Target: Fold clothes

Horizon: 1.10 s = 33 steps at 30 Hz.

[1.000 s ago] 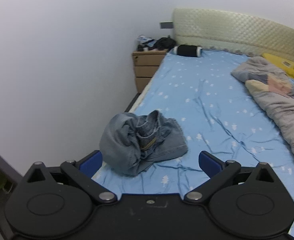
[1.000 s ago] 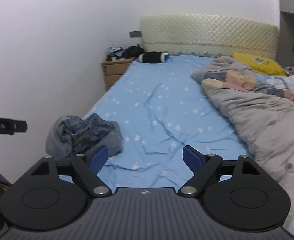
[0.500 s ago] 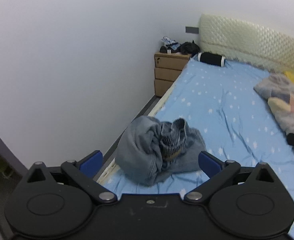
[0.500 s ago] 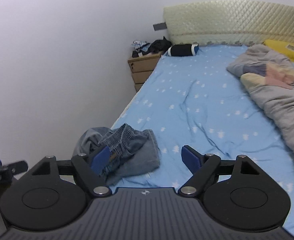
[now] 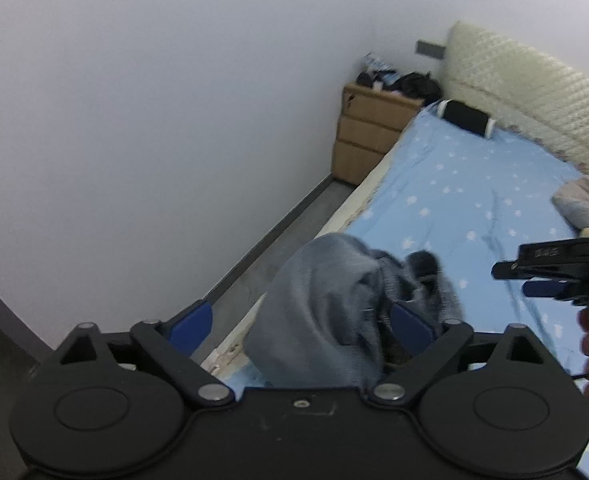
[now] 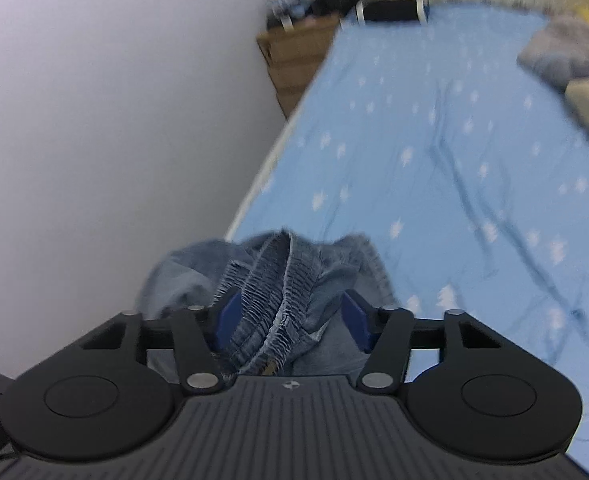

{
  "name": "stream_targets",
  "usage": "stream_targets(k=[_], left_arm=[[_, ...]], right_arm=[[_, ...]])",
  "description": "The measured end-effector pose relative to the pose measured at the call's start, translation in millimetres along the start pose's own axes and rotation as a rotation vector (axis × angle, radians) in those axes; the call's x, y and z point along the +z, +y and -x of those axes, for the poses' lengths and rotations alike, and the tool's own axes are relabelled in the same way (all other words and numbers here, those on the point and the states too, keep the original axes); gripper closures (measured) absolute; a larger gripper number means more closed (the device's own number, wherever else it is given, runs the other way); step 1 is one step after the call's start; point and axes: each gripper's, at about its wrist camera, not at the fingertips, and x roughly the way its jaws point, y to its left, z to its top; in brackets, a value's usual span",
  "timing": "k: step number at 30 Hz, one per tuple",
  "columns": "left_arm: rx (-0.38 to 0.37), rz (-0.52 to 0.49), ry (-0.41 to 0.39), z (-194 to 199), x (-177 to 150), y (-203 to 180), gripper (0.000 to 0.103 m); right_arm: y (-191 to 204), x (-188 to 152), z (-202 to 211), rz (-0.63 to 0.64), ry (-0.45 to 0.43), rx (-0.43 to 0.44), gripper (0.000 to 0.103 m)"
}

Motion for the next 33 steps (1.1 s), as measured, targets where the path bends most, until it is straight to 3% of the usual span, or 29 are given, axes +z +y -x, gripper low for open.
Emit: stream_targets(k=[2,8,11,12,15,20,23,26,28,29,32,33], left_arm=[[-0.002,0.008,0.015,-14,1,7,0.010],[0.012,0.009,0.039,-48,12,16,0.013],[0.015,0.002,0.029,-59,24,16,0.016],[0.016,0.001,0.025,-63,28,16,0.016],[-0.027,0.020,0.022,-72,39,17,0.016],[-0.069,-0.018,0.037,-87,45,4,0.016],[-0.077,0.000,0.057,-99,47,-4,0.016],[-0.078,0.013,0.067,-107,48,-11,0.016],[-0.079,0.017,0.066,-111,50,-14,0.016],[-0.079,0.020,0.065,-113,51,-15,0.016],[-0.076,0.006,0.050,-122,57,-17,0.021],[-0.075,0.003,0.050,-126,59,-19,0.027]], right_arm=[[0,3,-32,-0.005,0.054,-0.036,0.064],[-1,11,-102,-0.009,0.128,-0.105,0.070],[-4,14,-118,-0.013,0.159,-0.105,0.089],[-4,16,-121,0.001,0.163,-0.108,0.103],[-10,16,-112,0.041,0.153,-0.101,0.103],[-47,14,-92,-0.030,0.149,-0.125,0.103],[-57,20,-83,-0.067,0.148,-0.059,0.103],[-45,28,-85,-0.032,0.153,0.027,0.089],[-33,31,-94,-0.006,0.155,0.058,0.056],[-27,32,-99,0.004,0.158,0.071,0.052],[-15,31,-120,0.038,0.199,0.064,0.054],[-13,30,-128,0.051,0.224,0.046,0.064]])
